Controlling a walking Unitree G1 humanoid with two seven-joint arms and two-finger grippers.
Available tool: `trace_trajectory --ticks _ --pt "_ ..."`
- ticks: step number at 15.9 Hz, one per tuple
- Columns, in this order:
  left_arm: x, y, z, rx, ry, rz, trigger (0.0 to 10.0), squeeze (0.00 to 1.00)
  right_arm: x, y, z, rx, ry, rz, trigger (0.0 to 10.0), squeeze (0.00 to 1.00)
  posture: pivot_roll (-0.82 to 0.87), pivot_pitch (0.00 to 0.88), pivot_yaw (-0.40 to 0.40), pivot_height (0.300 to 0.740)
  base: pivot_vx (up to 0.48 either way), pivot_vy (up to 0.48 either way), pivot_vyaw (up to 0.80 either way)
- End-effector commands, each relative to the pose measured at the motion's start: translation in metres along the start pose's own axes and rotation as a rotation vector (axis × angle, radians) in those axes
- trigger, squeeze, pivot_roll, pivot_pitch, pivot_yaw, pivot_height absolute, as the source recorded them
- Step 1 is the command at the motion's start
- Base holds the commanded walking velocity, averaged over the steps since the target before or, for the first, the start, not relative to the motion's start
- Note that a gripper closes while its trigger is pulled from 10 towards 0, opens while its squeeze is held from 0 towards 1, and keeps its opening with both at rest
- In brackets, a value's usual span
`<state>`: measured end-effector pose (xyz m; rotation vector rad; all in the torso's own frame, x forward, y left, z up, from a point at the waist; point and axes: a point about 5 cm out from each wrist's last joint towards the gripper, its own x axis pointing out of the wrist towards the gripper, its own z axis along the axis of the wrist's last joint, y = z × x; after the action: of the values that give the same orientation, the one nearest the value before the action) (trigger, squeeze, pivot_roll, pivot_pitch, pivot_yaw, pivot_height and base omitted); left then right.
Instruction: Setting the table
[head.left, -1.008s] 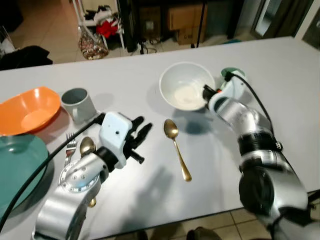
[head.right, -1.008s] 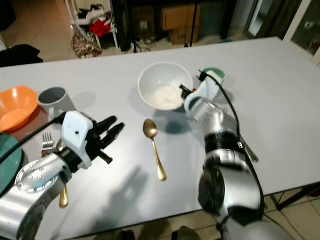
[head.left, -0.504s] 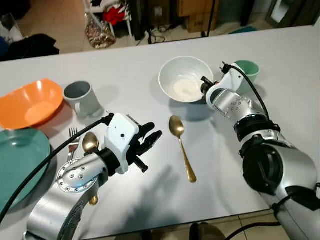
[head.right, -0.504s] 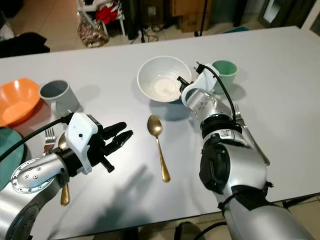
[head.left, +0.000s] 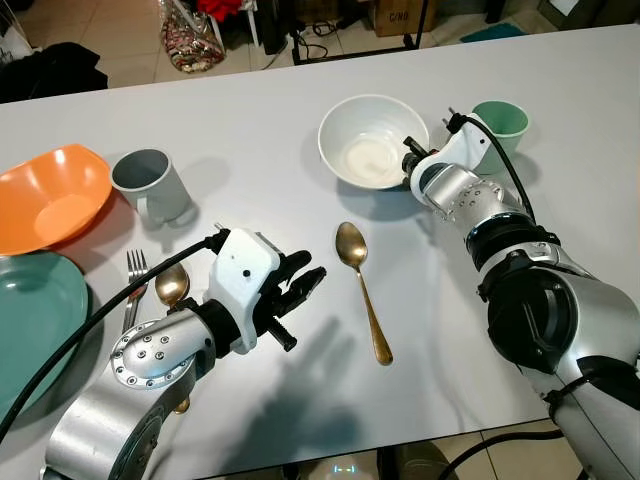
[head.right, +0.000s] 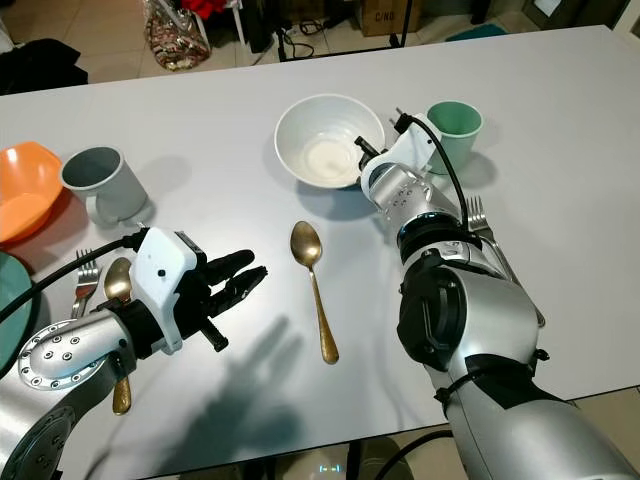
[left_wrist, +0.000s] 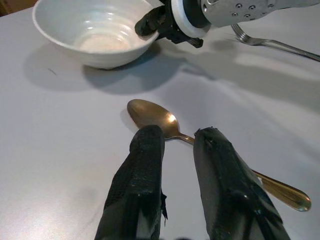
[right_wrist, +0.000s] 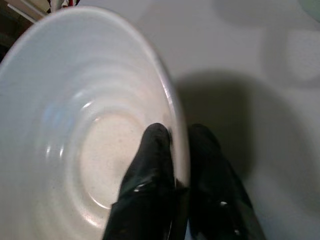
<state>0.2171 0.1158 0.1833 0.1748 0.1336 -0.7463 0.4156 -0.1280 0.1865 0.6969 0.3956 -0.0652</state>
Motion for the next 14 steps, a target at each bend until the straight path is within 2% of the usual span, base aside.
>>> trace_trajectory --ticks 1,9,10,12,14 --pt "-0.003 0.0 0.004 0.012 -0.011 0.007 10.0 0.0 -0.001 0.008 0.004 0.007 -0.003 0.013 10.0 1.0 0.03 0.207 0.068 0.74 0.0 0.0 0.0" --pt "0.004 0.004 0.008 0.02 -0.033 0.021 10.0 0.0 -0.004 0.015 0.015 0.007 0.044 0.067 10.0 1.0 0.0 0.173 0.058 0.74 0.0 0.0 0.0" --pt "0.004 0.004 0.008 0.017 -0.036 0.023 10.0 0.0 -0.006 0.016 0.015 -0.003 0.085 0.096 10.0 1.0 -0.01 0.17 0.059 0.74 0.0 0.0 0.0" --pt "0.004 0.001 0.006 0.002 -0.04 0.024 10.0 0.0 -0.01 0.013 0.02 0.047 0.144 0.137 10.0 1.0 -0.02 0.155 0.065 0.74 0.0 0.0 0.0" --pt "0.004 -0.001 0.005 -0.022 -0.051 0.028 10.0 0.0 -0.02 0.01 0.026 0.055 0.144 0.206 10.0 1.0 -0.03 0.148 0.08 0.74 0.0 0.0 0.0"
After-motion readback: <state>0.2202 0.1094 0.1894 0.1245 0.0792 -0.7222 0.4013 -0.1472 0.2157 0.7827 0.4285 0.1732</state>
